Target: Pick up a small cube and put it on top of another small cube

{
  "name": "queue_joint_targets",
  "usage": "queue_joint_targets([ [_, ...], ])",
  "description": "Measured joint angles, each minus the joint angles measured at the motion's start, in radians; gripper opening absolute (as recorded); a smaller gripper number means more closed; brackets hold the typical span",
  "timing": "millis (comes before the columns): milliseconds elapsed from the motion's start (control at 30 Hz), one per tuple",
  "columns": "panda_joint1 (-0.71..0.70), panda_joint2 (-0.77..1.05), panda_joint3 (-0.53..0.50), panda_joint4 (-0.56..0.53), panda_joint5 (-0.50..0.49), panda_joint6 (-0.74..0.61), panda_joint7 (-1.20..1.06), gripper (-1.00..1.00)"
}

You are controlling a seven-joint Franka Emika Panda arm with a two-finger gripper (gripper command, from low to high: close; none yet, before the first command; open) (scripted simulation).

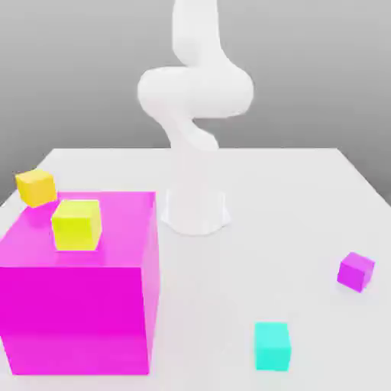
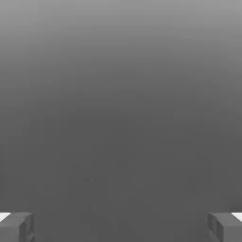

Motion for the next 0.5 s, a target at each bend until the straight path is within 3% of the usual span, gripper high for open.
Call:
queue_joint_targets([
  [500, -0.027, 0.551, 0.167, -0.149, -0.099, 0.248, 0.247, 0.00],
])
